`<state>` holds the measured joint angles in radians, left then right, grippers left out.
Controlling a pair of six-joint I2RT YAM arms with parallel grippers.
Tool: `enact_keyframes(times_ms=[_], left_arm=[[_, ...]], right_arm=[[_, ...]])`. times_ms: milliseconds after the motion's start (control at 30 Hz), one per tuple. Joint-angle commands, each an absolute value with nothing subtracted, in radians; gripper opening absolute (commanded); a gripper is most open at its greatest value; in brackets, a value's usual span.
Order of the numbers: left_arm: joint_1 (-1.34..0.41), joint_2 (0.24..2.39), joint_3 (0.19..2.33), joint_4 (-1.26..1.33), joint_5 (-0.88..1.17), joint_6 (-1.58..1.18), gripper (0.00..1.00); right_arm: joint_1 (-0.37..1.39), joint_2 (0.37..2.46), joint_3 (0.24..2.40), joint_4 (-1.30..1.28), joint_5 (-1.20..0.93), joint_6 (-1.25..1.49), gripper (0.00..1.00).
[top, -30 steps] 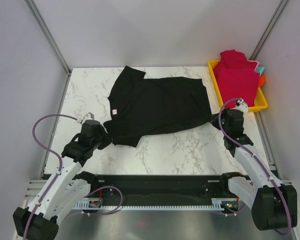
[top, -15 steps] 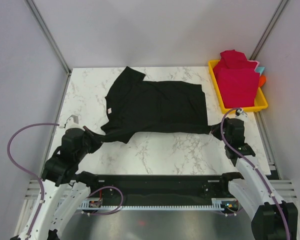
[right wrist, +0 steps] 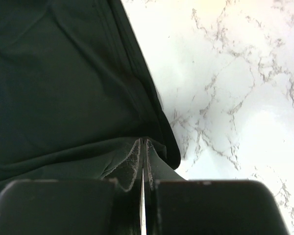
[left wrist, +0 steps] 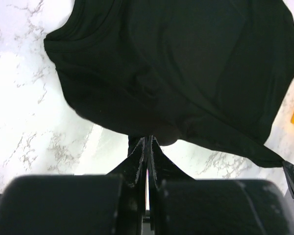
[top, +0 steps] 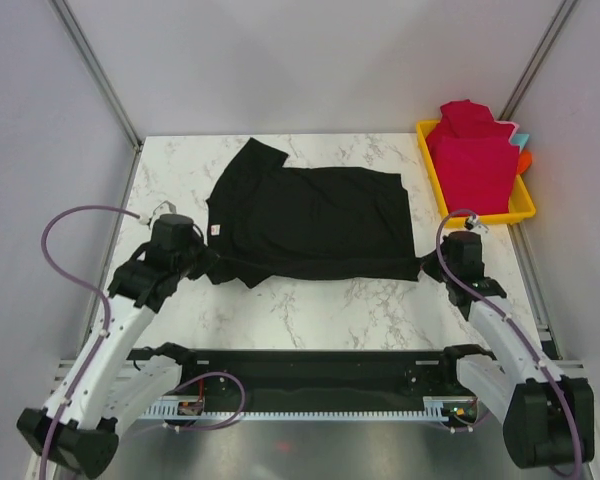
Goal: Fold and stack the t-shirts
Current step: Fold the tshirt
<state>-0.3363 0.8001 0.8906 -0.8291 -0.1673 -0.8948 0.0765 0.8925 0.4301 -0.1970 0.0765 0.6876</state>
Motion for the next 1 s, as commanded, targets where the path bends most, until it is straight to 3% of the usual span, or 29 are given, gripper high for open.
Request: enact_keyframes(times_ms=[0, 533, 967], left_arm=[[-0.337, 0.909, 0.983, -0.741, -0.204, -0.876, 0.02], [-0.308, 1.498, 1.373, -0.716, -0.282, -0.853, 0.02], [-0.262, 1.716, 1.656, -0.718, -0.267, -0.874, 0.02]], right_arm=[[0.078, 0.988, 0.526, -0.146, 0.124, 0.67, 0.0], [0.078, 1.311, 0.712, -0.032, 0.149, 0.704, 0.0], [0.11, 1.557, 0.894, 0.029, 0.08, 0.729, 0.0]])
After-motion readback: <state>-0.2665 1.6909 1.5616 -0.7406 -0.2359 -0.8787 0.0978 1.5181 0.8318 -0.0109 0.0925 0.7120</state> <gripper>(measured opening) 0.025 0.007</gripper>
